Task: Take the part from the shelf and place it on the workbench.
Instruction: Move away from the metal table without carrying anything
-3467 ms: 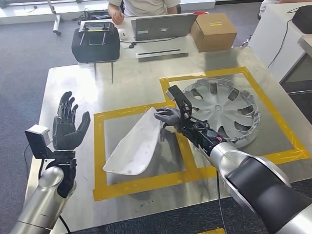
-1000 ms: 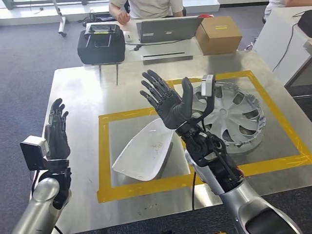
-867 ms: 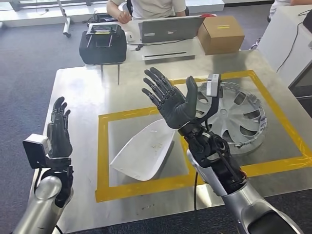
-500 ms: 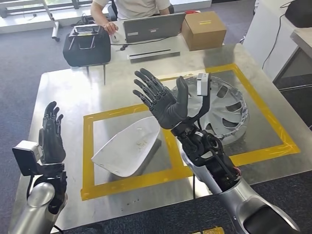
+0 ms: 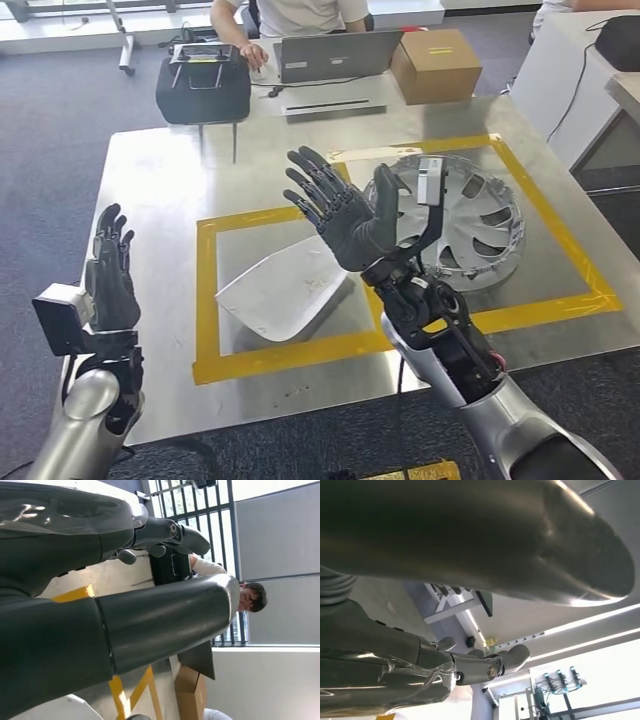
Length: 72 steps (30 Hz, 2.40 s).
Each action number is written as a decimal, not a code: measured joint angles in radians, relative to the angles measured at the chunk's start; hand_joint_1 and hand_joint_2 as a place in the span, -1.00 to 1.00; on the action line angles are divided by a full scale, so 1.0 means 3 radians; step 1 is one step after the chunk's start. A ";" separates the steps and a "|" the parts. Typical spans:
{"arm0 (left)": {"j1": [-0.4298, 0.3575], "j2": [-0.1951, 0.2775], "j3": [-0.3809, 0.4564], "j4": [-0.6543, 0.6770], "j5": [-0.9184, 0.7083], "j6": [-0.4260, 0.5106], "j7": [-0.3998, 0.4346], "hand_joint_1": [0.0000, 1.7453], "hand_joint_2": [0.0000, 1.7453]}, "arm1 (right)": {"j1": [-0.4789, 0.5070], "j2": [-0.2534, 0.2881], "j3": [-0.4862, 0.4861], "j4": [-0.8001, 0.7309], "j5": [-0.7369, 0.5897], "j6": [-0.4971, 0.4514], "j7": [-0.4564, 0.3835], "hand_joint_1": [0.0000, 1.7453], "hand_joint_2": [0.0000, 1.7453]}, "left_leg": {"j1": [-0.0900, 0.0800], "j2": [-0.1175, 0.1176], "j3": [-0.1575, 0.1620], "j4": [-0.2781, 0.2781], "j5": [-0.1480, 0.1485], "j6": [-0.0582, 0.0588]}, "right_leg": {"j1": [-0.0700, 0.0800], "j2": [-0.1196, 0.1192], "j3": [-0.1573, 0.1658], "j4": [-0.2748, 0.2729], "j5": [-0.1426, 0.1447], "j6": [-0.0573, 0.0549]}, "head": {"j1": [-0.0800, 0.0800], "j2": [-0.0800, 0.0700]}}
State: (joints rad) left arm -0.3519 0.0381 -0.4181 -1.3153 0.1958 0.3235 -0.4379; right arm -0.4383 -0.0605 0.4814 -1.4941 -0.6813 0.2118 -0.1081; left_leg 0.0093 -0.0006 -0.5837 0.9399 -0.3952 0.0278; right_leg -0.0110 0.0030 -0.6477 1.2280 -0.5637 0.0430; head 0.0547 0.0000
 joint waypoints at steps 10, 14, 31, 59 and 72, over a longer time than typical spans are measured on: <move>-0.0001 -0.0001 -0.0001 -0.0015 0.0000 0.0002 0.0000 -1.00 -1.00 | 0.0003 -0.0006 0.0001 -0.0065 0.0000 -0.0005 0.0002 -1.00 -1.00 | -0.0012 -0.0010 -0.0116 0.0093 0.0008 -0.0145 | 0.0009 -0.0002 0.0518 -0.1015 0.0386 -0.0136 | 0.0025 0.0000; 0.0008 0.0001 -0.0002 -0.0019 0.0000 0.0004 0.0000 -1.00 -1.00 | 0.0006 -0.0007 0.0002 -0.0081 0.0000 -0.0005 0.0010 -1.00 -1.00 | 0.0007 -0.0010 -0.0427 0.0908 -0.0510 -0.0206 | 0.0005 -0.0020 0.0382 -0.1017 0.0493 -0.0182 | -0.0060 0.0000; 0.0003 0.0002 -0.0004 -0.0041 -0.0010 -0.0029 0.0003 -1.00 -1.00 | 0.0030 -0.0024 0.0012 -0.0139 0.0017 -0.0020 0.0069 -1.00 -1.00 | -0.0023 0.0001 -0.0013 0.0020 -0.0015 0.0028 | 0.0004 -0.0011 -0.0076 0.0082 -0.0019 -0.0010 | -0.0005 0.0000; -0.0035 0.0017 -0.0003 -0.0078 -0.0024 -0.0030 0.0059 -1.00 -1.00 | 0.0018 -0.0034 0.0016 -0.0193 0.0018 -0.0003 0.0097 -1.00 -1.00 | 0.0013 0.0005 0.0087 0.0031 -0.0095 0.0002 | -0.0020 -0.0023 -0.0131 -0.0257 0.0147 0.0012 | -0.0029 0.0000; -0.0031 0.0024 -0.0002 -0.0078 -0.0017 -0.0001 0.0050 -1.00 -1.00 | 0.0013 -0.0034 0.0019 -0.0185 0.0018 0.0047 0.0058 -1.00 -1.00 | 0.0000 -0.0007 -0.0246 0.0199 -0.0015 -0.0161 | 0.0006 -0.0030 0.0532 -0.1032 0.0395 -0.0129 | 0.0022 0.0000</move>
State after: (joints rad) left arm -0.3611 0.0454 -0.4188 -1.3386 0.1907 0.3231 -0.4230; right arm -0.4345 -0.0706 0.4871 -1.5495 -0.6760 0.2260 -0.0909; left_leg 0.0093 -0.0028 -0.6574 0.9996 -0.3996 -0.0204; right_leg -0.0091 -0.0061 -0.4880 0.9183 -0.4452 0.0043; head 0.0613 0.0000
